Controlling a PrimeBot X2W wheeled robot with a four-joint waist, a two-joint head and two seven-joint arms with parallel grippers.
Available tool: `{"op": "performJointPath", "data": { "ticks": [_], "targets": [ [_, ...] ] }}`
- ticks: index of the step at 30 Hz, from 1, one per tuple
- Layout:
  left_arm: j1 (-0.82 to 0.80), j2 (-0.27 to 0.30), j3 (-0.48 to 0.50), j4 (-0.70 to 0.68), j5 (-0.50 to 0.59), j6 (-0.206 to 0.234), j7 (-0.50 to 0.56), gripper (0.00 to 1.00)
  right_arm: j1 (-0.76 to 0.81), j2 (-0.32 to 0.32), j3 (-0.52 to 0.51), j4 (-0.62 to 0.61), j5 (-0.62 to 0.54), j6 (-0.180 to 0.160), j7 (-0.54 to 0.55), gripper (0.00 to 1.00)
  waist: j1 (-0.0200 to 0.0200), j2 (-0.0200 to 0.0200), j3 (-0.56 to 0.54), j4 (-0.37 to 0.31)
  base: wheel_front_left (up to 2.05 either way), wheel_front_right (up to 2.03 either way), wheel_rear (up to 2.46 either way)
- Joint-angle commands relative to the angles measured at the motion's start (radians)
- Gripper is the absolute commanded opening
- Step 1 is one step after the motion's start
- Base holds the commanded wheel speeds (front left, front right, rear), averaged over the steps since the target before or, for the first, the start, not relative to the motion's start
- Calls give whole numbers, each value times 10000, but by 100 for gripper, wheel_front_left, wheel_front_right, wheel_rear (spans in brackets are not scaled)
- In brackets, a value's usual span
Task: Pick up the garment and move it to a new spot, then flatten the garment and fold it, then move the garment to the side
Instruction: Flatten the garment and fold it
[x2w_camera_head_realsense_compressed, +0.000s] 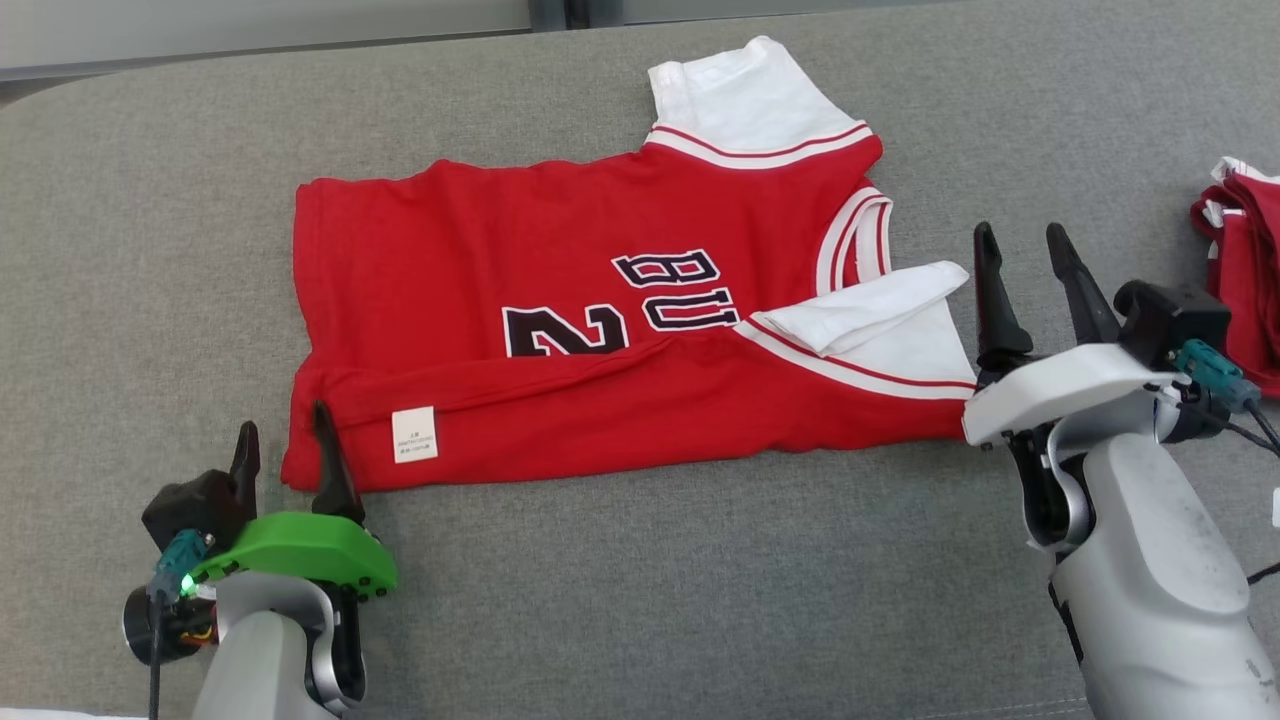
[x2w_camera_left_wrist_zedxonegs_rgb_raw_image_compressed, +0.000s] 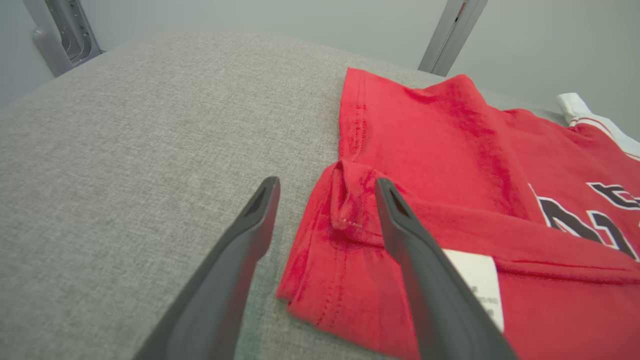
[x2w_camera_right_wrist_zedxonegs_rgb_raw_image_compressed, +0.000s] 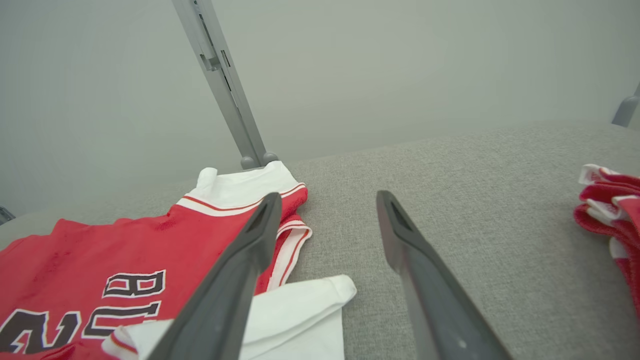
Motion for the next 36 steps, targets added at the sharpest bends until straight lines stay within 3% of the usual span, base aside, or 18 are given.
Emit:
{"op": "performJointPath", "data": {
  "ticks": [1, 13, 18, 27, 28, 29, 30, 31, 32, 36],
  "targets": [
    [241, 44, -71, -63, -37, -8, 1, 100, 374, 41, -46, -249, 74, -15, -27, 100, 0, 0, -30, -11, 0, 0, 0],
    [591, 52, -83, 212, -88, 290, 1, 100, 2235, -163, 536, -897, 405, -12, -27, 100, 0, 0, 3, -147, 0, 0, 0],
    [445, 50, -124, 639, -146, 455, 10, 100, 2427, -122, 591, -538, 468, -12, -27, 100, 0, 0, 92, -152, 0, 0, 0],
    [212, 36, -376, 1178, -313, 354, 43, 100, 1927, -195, 1130, 545, 522, -12, -22, 100, 0, 0, 428, 34, 0, 0, 0],
    [184, 32, -417, 1254, -357, 323, 47, 94, 1852, -211, 1231, 626, 580, -12, -2, 99, 0, 0, 467, 64, 0, 0, 0],
    [169, 29, -454, 1336, -393, 285, 69, 80, 1817, -206, 1369, 744, 656, -12, -1, 55, 0, 0, 496, 84, 0, 0, 0],
    [158, 29, -503, 1386, -420, 243, 83, 45, 1780, -208, 1455, 815, 737, -11, 7, 31, 0, 0, 514, 96, 0, 0, 0],
    [146, 27, -538, 1424, -441, 208, 84, 24, 1752, -225, 1534, 864, 814, -9, 10, 0, 0, 0, 532, 110, 0, 0, 0],
    [118, 18, -587, 1468, -457, 148, 86, 0, 1739, -260, 1628, 930, 922, -9, 13, 0, 0, 0, 546, 127, 0, 0, 0],
    [132, 15, -529, 1158, -372, 32, 67, 0, 1632, -418, 1635, 723, 1213, -20, 21, 0, 0, 0, 526, 155, 0, 0, 0]
  ]
}}
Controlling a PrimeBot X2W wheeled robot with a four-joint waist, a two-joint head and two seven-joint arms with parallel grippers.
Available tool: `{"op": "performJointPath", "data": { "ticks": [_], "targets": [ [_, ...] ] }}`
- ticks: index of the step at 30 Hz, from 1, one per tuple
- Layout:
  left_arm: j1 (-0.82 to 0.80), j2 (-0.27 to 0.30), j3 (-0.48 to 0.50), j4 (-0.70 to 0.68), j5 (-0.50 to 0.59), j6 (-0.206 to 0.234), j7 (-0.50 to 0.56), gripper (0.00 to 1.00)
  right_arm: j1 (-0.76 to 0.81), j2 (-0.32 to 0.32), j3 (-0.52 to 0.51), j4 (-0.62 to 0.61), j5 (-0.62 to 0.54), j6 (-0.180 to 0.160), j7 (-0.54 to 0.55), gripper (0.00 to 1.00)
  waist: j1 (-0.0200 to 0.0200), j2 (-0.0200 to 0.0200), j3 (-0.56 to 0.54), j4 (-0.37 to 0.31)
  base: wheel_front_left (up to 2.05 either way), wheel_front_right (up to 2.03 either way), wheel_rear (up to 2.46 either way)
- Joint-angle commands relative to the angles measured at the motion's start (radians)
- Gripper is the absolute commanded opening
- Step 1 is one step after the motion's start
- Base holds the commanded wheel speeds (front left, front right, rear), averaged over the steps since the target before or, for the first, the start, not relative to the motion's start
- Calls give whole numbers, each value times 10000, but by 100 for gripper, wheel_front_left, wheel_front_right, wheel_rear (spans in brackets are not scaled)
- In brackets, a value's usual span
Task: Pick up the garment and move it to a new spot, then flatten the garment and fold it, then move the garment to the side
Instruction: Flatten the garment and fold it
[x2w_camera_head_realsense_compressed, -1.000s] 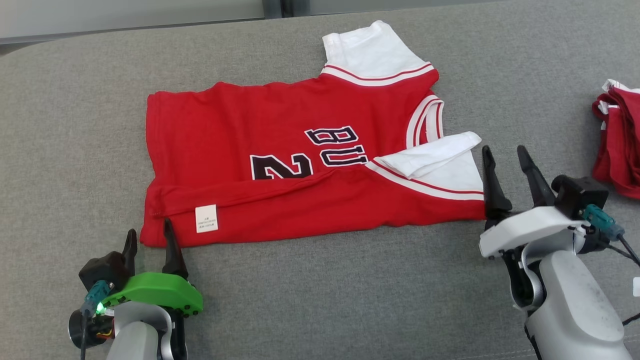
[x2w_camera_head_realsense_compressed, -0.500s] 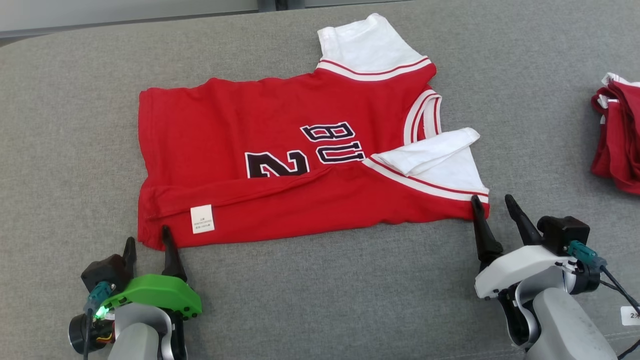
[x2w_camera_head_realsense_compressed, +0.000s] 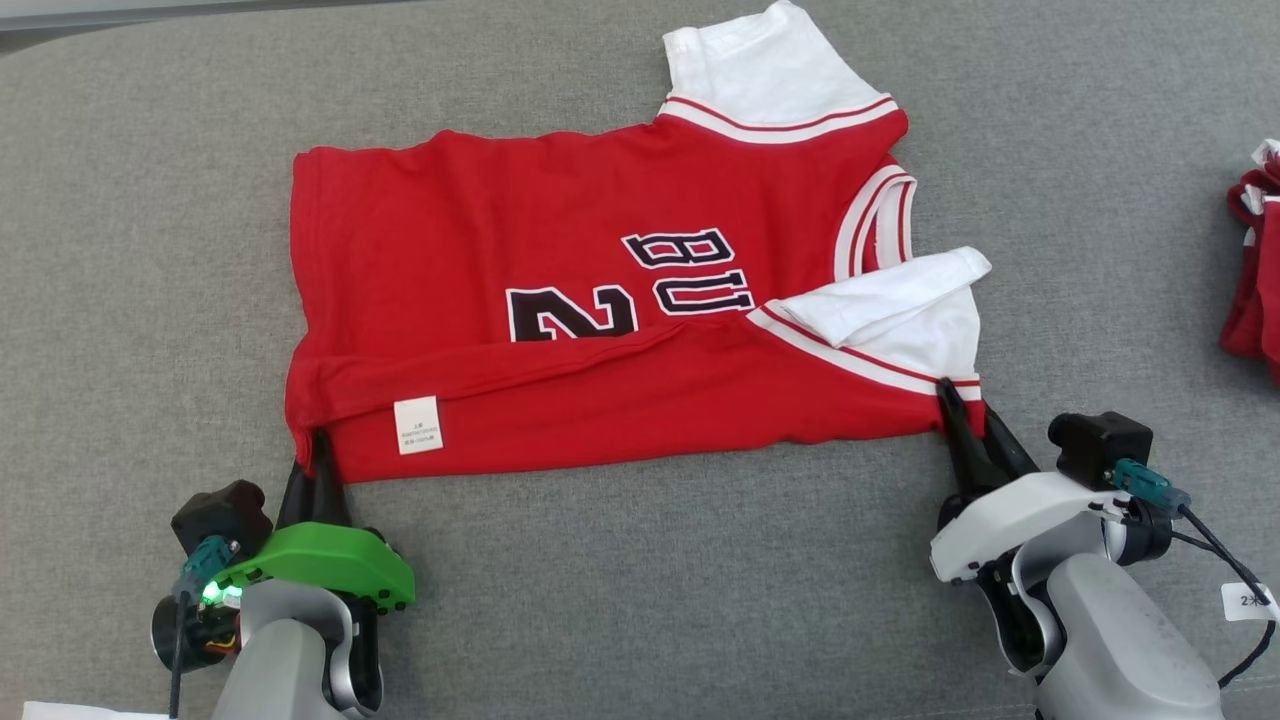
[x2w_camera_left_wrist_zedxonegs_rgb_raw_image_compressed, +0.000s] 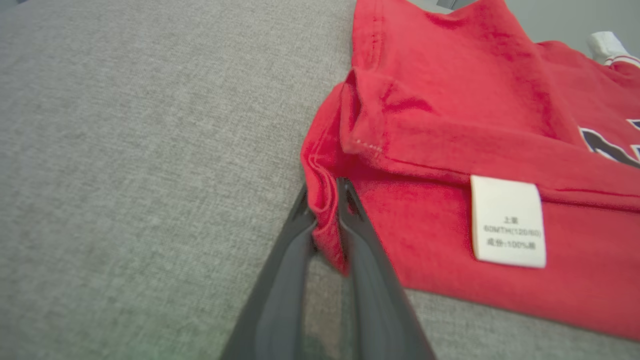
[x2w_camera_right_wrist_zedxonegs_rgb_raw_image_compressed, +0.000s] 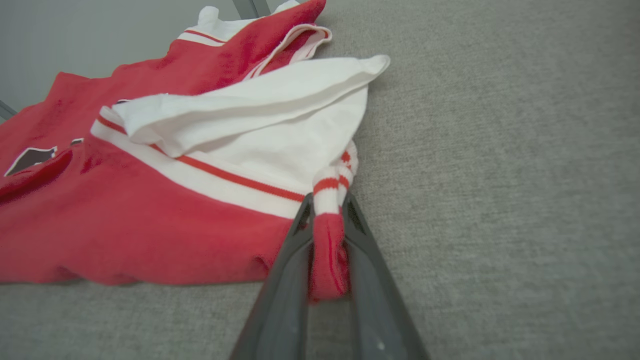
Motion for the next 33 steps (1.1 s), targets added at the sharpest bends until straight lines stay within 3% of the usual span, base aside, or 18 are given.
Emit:
{"op": "performJointPath", "data": {
  "ticks": [1, 7, 14, 21, 29, 30, 31, 32, 33],
  "targets": [
    [227, -1, 41, -17, 71, -56, 125, 0, -38, -59, -36, -32, 124, -26, 63, 0, 0, 0, -60, -3, 0, 0, 0],
    [308, 15, 385, -1011, 214, -230, 86, 0, -382, 0, -285, -382, 685, -23, 45, 0, 0, 0, -619, -32, 0, 0, 0],
    [743, 18, 761, -1296, 590, -357, 84, 0, -591, -236, -222, -11, 1277, -24, 43, 0, 0, 0, -2116, -79, 0, 0, 0],
    [1805, 29, 758, -677, 409, -422, 84, 0, 379, -402, 361, 637, 1862, -26, 43, 0, 0, 0, -3223, -154, 0, 0, 0],
    [3151, 32, 435, -244, -93, -186, 84, 0, 1889, -556, 900, 864, 2246, -24, 42, 0, 0, 0, -3326, -243, 0, 0, 0],
    [3247, 32, 354, -197, -101, -172, 84, 11, 1960, -582, 887, 862, 2188, -26, 42, 0, 0, 0, -3292, -245, 0, 0, 0],
    [3297, 32, 276, -183, -126, -151, 84, 63, 2027, -513, 787, 890, 2239, -26, 42, 26, 0, 0, -3248, -245, 0, 0, 0],
    [3327, 38, 236, -154, -194, -122, 84, 100, 2063, -462, 723, 938, 2276, -26, 42, 87, 0, 0, -3214, -241, 0, 0, 0],
    [3324, 36, 187, -152, -209, -92, 84, 100, 2046, -436, 711, 1040, 2300, -24, 42, 100, 0, 0, -3166, -230, 0, 0, 0]
  ]
}}
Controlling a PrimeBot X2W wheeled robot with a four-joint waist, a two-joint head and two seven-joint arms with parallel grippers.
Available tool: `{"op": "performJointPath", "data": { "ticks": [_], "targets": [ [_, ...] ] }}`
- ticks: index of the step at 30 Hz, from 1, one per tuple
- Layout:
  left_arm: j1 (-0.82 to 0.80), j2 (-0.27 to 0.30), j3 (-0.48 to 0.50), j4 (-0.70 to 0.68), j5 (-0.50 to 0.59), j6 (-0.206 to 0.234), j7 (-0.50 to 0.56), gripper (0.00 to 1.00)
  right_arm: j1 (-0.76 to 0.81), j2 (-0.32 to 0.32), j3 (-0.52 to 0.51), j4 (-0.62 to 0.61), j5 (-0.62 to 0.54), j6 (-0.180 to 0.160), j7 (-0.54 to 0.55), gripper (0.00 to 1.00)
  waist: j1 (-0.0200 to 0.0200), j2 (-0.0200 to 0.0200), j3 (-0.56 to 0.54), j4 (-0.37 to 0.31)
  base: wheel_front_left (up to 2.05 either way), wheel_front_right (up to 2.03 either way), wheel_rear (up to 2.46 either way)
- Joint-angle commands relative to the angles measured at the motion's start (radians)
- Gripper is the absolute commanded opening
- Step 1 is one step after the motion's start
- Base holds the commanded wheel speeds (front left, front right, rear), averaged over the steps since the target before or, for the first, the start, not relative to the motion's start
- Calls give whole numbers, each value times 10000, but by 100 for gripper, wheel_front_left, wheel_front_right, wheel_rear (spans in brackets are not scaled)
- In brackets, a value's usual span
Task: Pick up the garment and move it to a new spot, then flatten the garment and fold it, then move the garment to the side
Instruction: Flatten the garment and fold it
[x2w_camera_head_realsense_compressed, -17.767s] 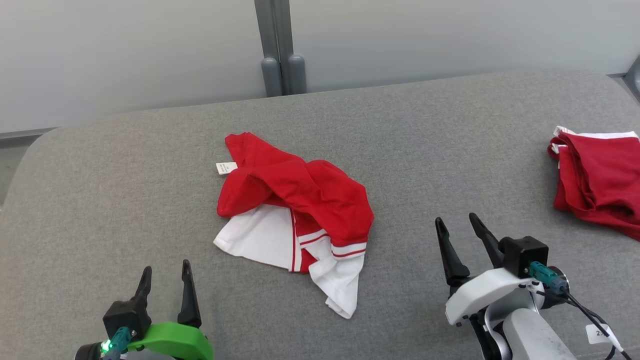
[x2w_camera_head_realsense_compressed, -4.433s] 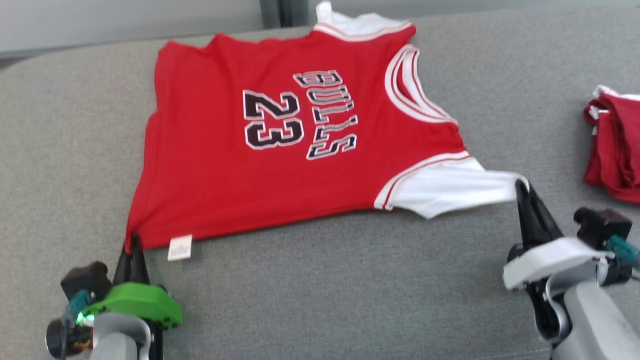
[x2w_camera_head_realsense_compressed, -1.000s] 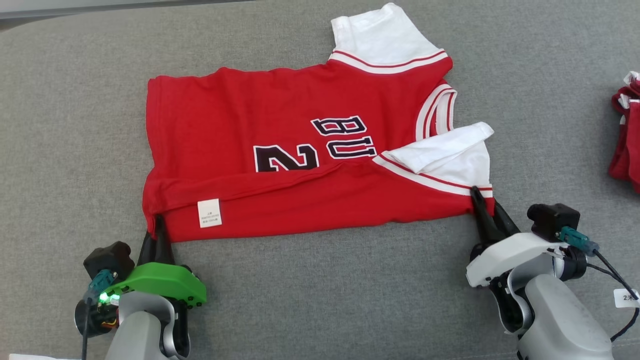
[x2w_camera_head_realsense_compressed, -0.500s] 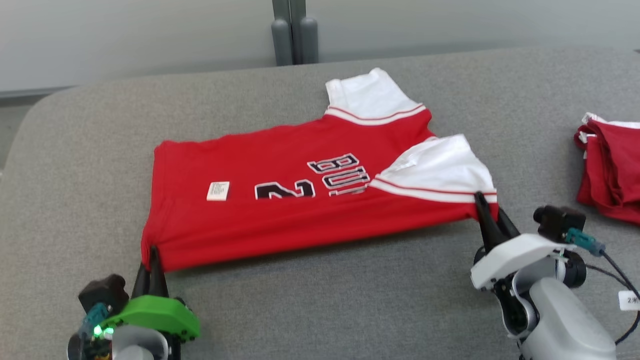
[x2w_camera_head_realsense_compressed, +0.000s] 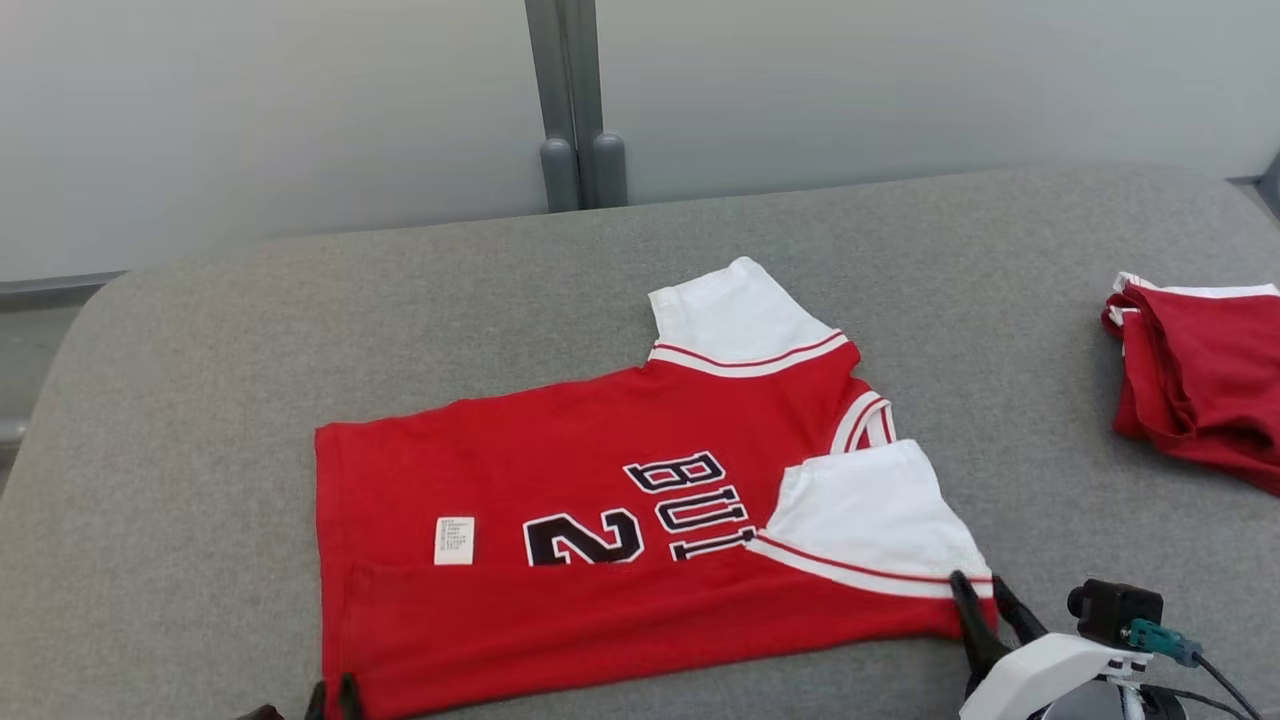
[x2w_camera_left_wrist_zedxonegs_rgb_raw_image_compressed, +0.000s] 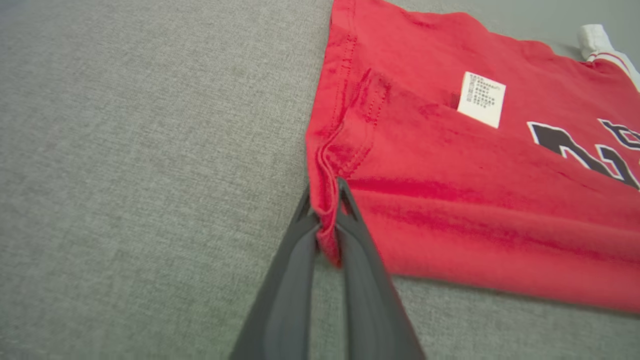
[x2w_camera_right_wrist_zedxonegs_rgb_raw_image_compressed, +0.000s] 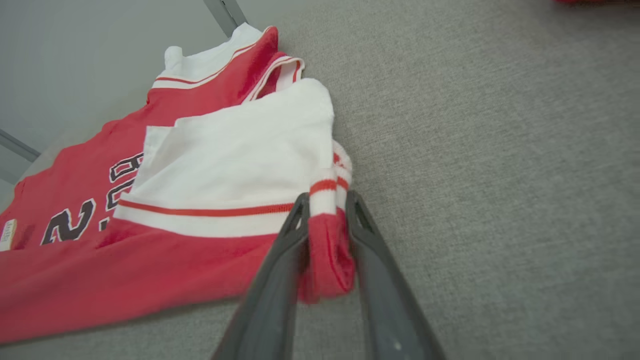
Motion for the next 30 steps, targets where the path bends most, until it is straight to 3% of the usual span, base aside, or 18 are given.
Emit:
{"op": "performJointPath", "data": {
  "ticks": [1, 12, 20, 30],
  "targets": [
    [22, 106, 20, -31, -73, 80, 2, 100, -58, -68, -79, 75, 90, -21, -6, 100, 0, 0, 120, 28, 0, 0, 0],
    [-2595, 100, 277, -222, 757, 25, 2, 100, -2400, -48, -470, -769, -1210, -13, -4, 100, 0, 0, 1618, 231, 0, 0, 0],
    [-5181, 361, 501, 1658, 1151, -190, 3, 100, -4250, -57, 124, -411, -1433, -13, -4, 100, 0, 0, 2754, 203, 0, 0, 0],
    [-6961, 595, 455, 3658, 1227, -390, 3, 100, -5571, -316, 889, -35, -1408, -13, -4, 100, 0, 0, 3688, 232, 0, 0, 0]
  ]
}}
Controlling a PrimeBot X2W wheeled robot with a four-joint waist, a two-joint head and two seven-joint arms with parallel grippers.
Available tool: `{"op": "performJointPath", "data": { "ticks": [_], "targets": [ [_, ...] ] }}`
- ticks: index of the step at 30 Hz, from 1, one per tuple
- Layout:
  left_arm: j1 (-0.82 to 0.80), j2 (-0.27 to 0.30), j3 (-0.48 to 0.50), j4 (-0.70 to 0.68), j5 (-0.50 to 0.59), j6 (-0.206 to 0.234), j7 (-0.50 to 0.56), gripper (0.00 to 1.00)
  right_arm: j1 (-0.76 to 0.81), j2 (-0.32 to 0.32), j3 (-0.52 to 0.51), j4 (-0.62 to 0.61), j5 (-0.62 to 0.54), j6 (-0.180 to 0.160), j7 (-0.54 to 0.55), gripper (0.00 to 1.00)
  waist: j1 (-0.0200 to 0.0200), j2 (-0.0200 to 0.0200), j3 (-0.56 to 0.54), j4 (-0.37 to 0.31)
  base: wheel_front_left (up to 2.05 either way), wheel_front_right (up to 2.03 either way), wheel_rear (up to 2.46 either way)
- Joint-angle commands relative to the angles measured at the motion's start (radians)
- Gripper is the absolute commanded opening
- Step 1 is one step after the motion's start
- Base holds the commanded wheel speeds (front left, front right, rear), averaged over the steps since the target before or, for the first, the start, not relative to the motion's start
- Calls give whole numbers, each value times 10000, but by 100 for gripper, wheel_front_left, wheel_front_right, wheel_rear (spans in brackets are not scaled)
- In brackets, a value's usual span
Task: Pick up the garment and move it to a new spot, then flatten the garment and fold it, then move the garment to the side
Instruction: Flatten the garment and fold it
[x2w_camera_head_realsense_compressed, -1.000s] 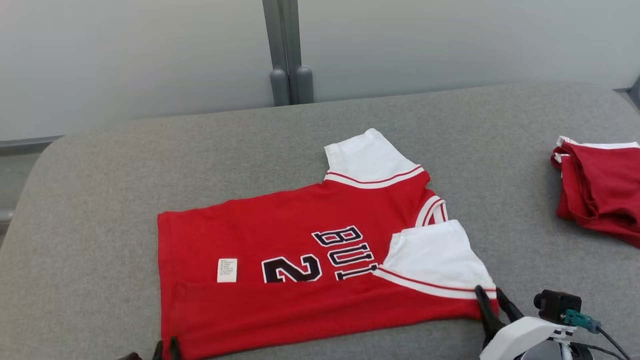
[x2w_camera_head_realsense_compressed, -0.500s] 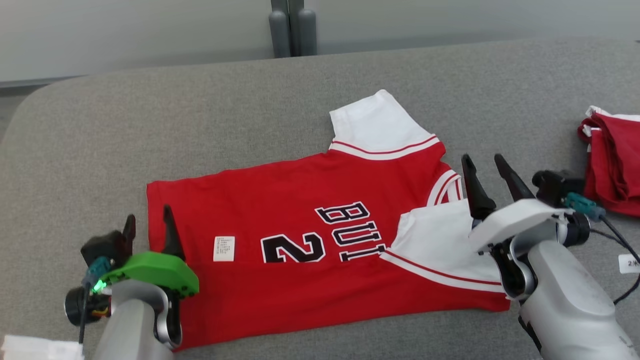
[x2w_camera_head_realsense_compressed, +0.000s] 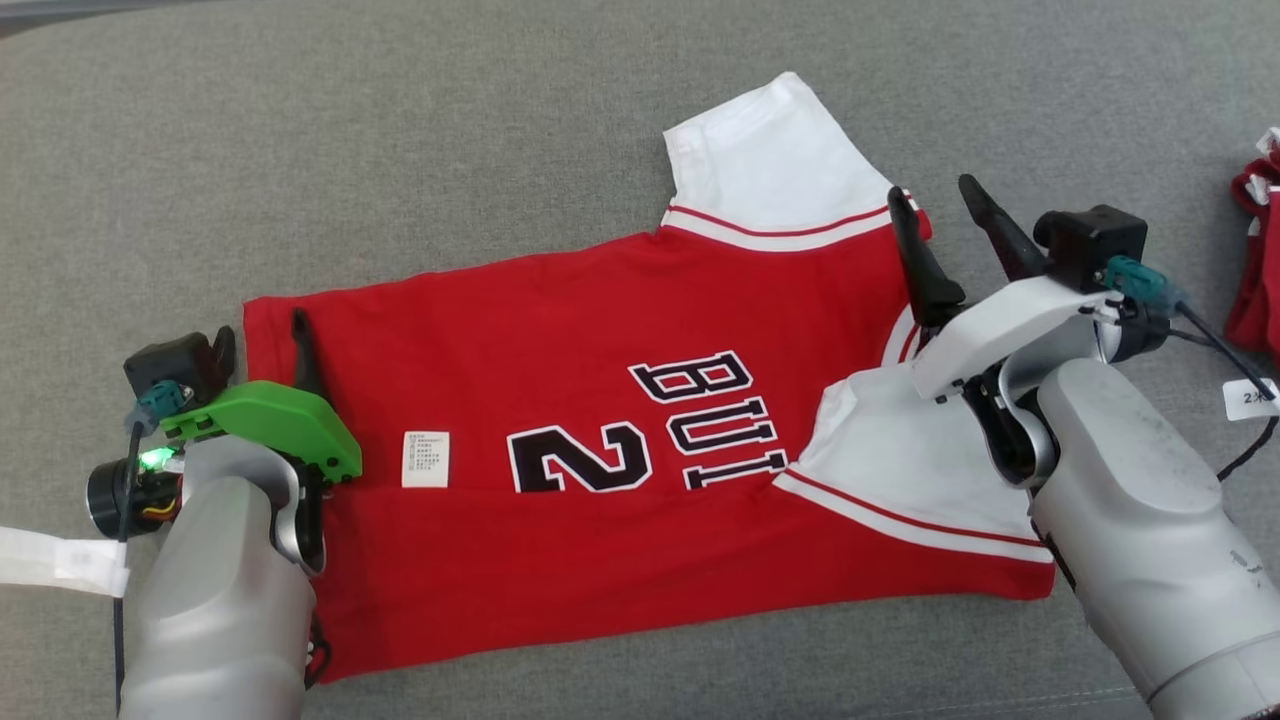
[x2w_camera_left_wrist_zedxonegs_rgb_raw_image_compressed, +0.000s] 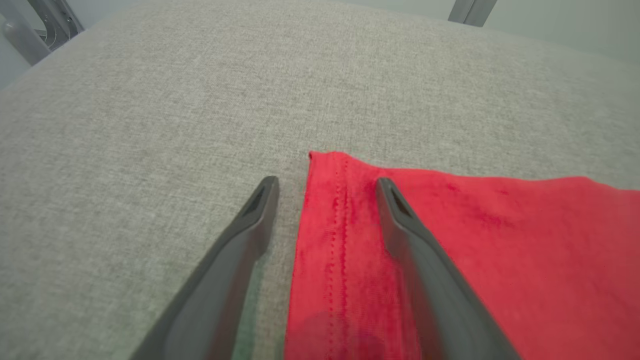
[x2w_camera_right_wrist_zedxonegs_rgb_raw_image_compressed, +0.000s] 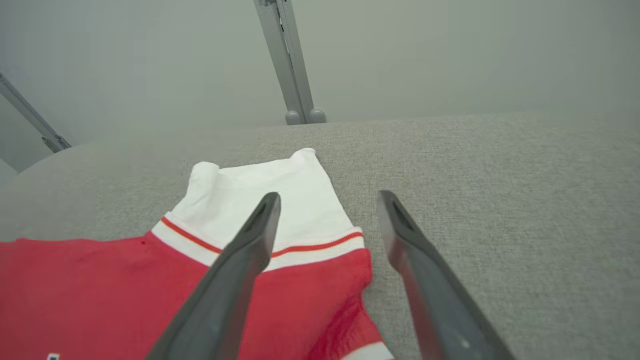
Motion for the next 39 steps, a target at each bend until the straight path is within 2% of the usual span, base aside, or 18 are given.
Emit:
{"op": "performJointPath", "data": {
  "ticks": [1, 2, 3, 10, 19, 25, 26, 27, 28, 31, 39],
  "targets": [
    [-304, 129, -57, 106, 123, 39, 3, 49, -275, -118, 99, 98, 40, -2, -2, 100, -2, 0, 399, 63, 0, 0, 0],
    [-394, 103, -59, 193, 106, 22, 8, 16, -413, -162, 173, 177, 65, -2, -1, 100, -2, 0, 470, 96, 0, 0, 0],
    [-463, 56, -24, 204, 73, 8, 10, 0, -586, -231, 251, 286, 73, -2, -2, 100, -2, 0, 544, 145, 0, 0, 0],
    [-683, -220, 86, -663, 116, -126, 6, 0, -2132, -590, 932, 1320, 316, -2, 476, 100, -2, 0, 1120, 650, 0, 0, 0],
    [-1008, -435, -567, -1315, 313, -323, 2, 0, -3932, -834, 1682, 2849, 806, -2, 1394, 100, -2, 0, 1728, 1528, 0, 0, 0],
    [-992, -441, -1418, -1558, -553, -287, 8, 0, -4726, -917, 2081, 3784, 976, -2, 1660, 100, -2, 0, 1922, 1835, 0, 0, 0],
    [-971, -440, -1566, -1601, -651, -240, 8, 0, -4803, -884, 2205, 3943, 976, -2, 1809, 87, -2, 0, 1936, 1864, 0, 0, 0],
    [-951, -439, -1683, -1634, -769, -196, 10, 0, -4867, -874, 2268, 4024, 1021, -2, 1819, 48, -2, 0, 1946, 1881, 0, 0, 0],
    [-935, -442, -1814, -1669, -859, -146, 10, 0, -4951, -883, 2323, 4109, 1070, -2, 1788, 0, -2, 0, 1957, 1895, 0, 0, 0],
    [-958, -443, -2014, -1797, -1008, 15, 11, 0, -5075, -980, 2482, 4279, 1157, -2, 1642, 0, -2, 0, 1959, 1899, 0, 0, 0],
    [-1318, -429, -1646, -2310, -560, 161, 2, 0, -5825, -1323, 2215, 4999, 887, -8, 210, 0, -2, 0, 1782, 1697, 0, 0, 0]
  ]
}}
